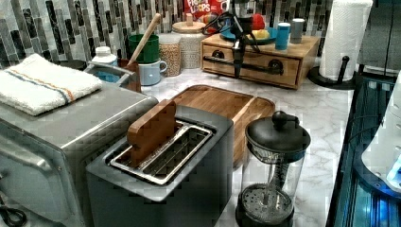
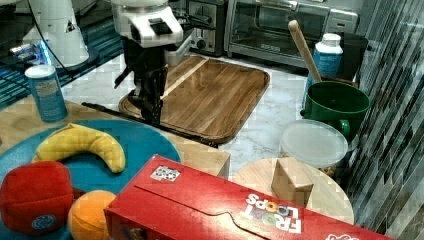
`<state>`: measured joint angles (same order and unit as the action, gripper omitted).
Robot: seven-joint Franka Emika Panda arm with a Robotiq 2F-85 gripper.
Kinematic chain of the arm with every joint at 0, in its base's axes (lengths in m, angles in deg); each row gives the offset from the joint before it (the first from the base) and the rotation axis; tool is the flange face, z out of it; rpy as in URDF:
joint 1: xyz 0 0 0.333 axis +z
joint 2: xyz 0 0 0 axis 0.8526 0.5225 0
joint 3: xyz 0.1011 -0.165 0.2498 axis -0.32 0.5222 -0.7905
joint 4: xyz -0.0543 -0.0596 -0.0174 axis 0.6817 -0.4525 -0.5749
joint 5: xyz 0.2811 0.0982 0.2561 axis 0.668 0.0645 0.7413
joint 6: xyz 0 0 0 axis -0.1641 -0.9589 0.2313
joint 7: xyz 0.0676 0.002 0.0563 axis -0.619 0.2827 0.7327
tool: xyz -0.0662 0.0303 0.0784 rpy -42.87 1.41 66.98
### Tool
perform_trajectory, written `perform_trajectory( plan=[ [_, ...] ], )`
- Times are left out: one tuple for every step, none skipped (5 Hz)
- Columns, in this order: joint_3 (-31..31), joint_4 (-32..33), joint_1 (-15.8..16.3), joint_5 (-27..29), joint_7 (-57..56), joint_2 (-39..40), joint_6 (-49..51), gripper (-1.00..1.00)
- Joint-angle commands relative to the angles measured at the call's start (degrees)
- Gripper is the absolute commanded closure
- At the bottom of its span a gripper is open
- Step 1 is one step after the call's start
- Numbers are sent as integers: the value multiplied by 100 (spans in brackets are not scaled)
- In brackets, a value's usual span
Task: Close the drawer.
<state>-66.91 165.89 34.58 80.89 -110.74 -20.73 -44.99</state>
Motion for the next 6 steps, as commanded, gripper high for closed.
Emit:
perform_trajectory(
  plan=[
    [608, -1262, -716, -122, -820, 350, -30, 100],
    [605, -1091, -682, -53, -672, 234, -51, 100],
    [620, -1091, -668, -45, -682, 234, -50, 100],
    [620, -1093, -669, -45, -679, 234, -50, 100],
    [630, -1091, -659, -40, -685, 235, -52, 100],
    [632, -1093, -657, -38, -685, 235, -50, 100]
  ],
)
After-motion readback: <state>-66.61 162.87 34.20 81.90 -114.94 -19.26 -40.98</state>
